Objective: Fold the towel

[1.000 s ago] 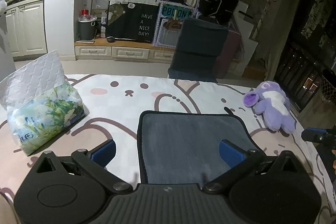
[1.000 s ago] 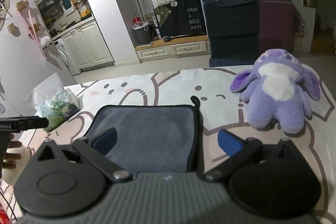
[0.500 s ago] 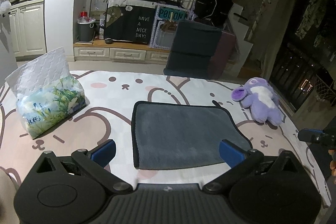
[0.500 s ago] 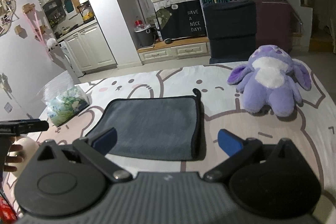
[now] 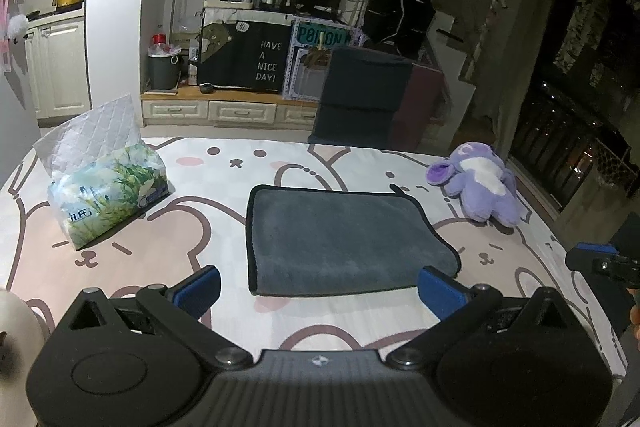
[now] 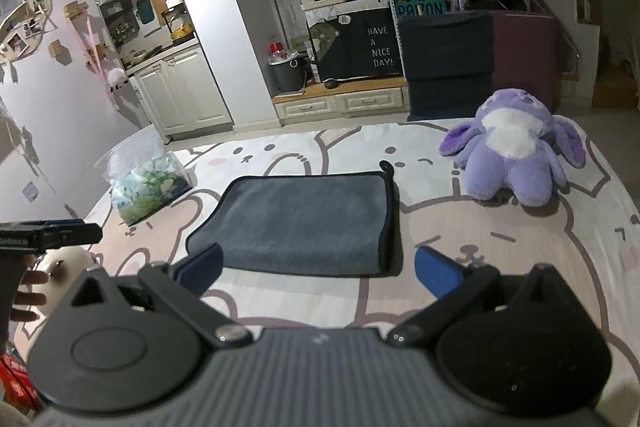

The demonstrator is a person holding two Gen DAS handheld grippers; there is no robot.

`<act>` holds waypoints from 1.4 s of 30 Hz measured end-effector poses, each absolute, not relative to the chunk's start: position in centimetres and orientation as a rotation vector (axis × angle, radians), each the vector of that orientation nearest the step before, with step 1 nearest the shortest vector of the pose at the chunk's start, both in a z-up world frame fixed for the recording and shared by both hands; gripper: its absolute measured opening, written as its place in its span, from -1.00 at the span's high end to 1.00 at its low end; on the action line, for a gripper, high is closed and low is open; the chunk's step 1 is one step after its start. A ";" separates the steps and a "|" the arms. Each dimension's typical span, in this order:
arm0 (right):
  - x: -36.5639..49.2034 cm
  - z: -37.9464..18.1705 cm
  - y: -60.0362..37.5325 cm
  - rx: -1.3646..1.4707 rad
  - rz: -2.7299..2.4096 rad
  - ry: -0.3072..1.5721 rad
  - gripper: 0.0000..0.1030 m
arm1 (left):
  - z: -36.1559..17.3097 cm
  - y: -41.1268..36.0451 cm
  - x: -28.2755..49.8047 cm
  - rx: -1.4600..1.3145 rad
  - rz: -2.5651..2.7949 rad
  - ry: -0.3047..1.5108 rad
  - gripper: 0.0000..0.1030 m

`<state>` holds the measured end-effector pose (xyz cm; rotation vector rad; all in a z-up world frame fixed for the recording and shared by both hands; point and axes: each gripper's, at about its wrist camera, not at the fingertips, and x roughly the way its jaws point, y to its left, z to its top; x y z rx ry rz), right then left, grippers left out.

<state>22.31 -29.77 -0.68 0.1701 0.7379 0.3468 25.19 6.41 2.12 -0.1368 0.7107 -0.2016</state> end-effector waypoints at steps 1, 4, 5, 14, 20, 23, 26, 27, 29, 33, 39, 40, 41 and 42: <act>21.9 -0.6 -29.8 0.170 0.348 0.735 -0.99 | 2.3 6.3 24.8 -0.135 -0.206 0.709 -1.00; 20.8 -0.3 -29.7 0.169 0.347 0.725 -0.99 | 2.6 5.9 23.6 -0.129 -0.221 0.699 -1.00; 20.5 -0.1 -29.8 0.172 0.348 0.721 -0.99 | 2.7 5.7 23.3 -0.123 -0.223 0.697 -1.00; 17.5 0.4 -29.8 0.185 0.348 0.696 -0.99 | 3.3 4.8 20.3 -0.107 -0.226 0.679 -1.00; 15.2 0.7 -29.5 0.171 0.352 0.678 -0.99 | 3.5 4.3 18.2 -0.109 -0.221 0.664 -1.00; 14.2 0.9 -29.4 0.166 0.350 0.669 -0.99 | 3.5 4.0 17.2 -0.097 -0.214 0.656 -1.00; 13.3 1.1 -29.3 0.164 0.355 0.666 -0.99 | 3.6 3.9 16.2 -0.099 -0.204 0.649 -1.00; 13.0 1.1 -29.2 0.159 0.353 0.665 -0.99 | 3.7 3.8 15.9 -0.103 -0.196 0.649 -1.00; 12.3 1.2 -29.1 0.153 0.351 0.662 -0.99 | 3.7 3.7 15.3 -0.102 -0.173 0.651 -1.00; 11.2 1.2 -28.9 0.151 0.346 0.660 -0.99 | 3.7 3.4 14.3 -0.098 -0.156 0.655 -1.00; 9.3 1.1 -28.9 0.144 0.330 0.646 -0.99 | 3.5 3.0 12.6 -0.098 -0.131 0.659 -1.00; 8.9 1.0 -28.9 0.143 0.329 0.644 -0.99 | 3.5 2.9 12.3 -0.097 -0.124 0.655 -1.00; 8.6 1.0 -29.0 0.141 0.326 0.642 -0.99 | 3.5 2.8 12.0 -0.095 -0.119 0.651 -1.00; 8.2 1.0 -29.0 0.137 0.319 0.637 -0.99 | 3.6 2.7 11.7 -0.090 -0.115 0.647 -1.00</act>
